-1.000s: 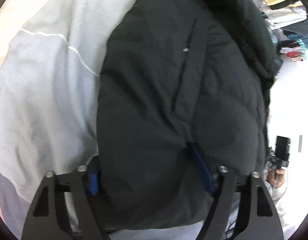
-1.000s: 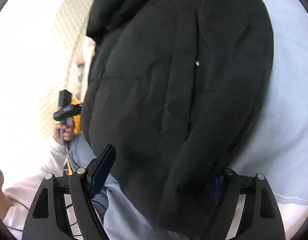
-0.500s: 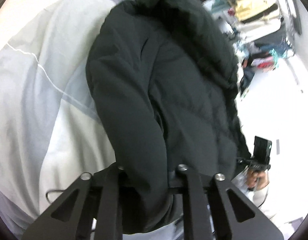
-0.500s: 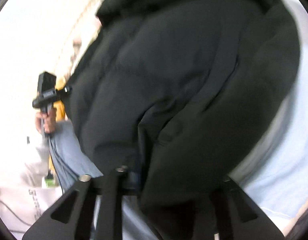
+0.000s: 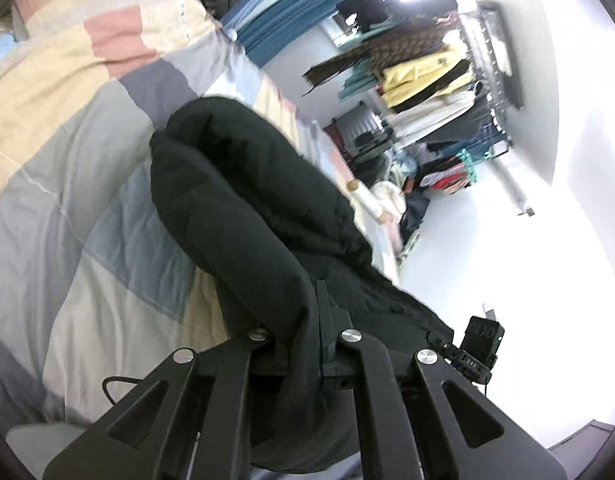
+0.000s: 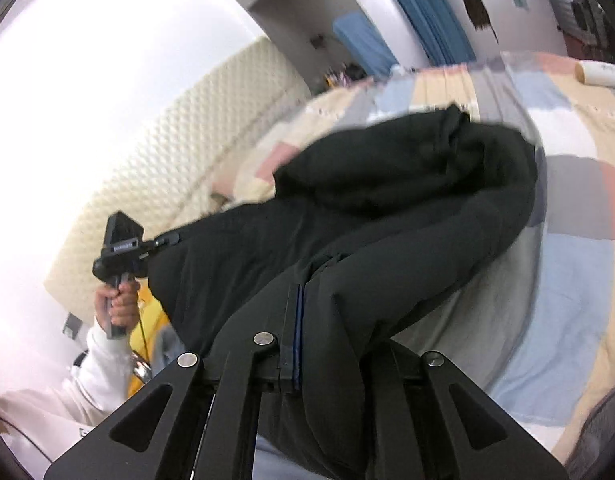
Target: Fold large clothes
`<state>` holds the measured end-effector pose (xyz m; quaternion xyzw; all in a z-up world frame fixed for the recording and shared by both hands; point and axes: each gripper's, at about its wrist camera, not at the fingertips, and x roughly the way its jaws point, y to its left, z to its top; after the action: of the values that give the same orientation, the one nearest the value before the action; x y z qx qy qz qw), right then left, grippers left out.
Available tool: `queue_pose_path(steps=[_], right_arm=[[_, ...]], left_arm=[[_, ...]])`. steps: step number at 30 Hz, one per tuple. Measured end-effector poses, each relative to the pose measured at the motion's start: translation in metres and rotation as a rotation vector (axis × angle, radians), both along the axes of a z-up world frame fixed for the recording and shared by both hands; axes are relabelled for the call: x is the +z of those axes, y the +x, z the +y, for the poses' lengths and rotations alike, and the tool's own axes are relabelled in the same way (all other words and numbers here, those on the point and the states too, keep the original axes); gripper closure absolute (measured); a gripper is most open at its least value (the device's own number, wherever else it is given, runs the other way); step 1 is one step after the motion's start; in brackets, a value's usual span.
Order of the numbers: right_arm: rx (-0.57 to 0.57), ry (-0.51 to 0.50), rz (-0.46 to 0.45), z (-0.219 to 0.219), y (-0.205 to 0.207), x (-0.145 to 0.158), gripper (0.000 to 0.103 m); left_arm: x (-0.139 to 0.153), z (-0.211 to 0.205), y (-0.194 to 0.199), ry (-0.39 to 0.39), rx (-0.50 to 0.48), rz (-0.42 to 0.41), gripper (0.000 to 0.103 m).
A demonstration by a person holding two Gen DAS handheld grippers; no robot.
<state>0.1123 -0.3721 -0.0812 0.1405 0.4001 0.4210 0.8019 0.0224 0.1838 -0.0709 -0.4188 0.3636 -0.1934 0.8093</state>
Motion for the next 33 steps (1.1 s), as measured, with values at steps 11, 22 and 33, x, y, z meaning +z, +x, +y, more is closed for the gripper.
queue_pose_path(steps=[11, 22, 33], right_arm=[[-0.094, 0.103, -0.085, -0.029, -0.088, 0.041, 0.098], [-0.183, 0.163, -0.077, -0.051, -0.099, 0.047, 0.098], [-0.269, 0.2, -0.032, -0.052, -0.013, 0.05, 0.099]], left_arm=[[0.032, -0.018, -0.085, -0.032, 0.049, -0.046, 0.098], [0.039, -0.009, -0.089, 0.007, 0.058, -0.03, 0.097], [0.04, 0.012, -0.014, 0.057, 0.083, 0.021, 0.094]])
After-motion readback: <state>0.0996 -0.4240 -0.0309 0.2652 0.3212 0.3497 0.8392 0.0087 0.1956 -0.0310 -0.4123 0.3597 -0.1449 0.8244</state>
